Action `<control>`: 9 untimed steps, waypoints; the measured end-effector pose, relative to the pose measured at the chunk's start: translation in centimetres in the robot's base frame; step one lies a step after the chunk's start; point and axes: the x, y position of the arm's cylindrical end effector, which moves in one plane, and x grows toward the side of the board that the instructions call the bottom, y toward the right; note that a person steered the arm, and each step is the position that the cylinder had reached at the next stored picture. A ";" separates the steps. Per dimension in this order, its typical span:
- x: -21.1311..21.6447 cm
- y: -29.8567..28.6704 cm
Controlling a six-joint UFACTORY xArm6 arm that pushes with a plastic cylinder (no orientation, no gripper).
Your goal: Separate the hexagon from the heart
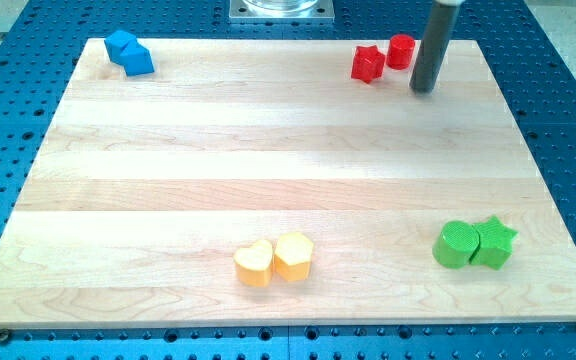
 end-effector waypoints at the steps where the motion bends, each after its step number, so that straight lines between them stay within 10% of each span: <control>1: 9.3 -1.4; 4: 28.3 -9.5; 9: 22.4 -18.2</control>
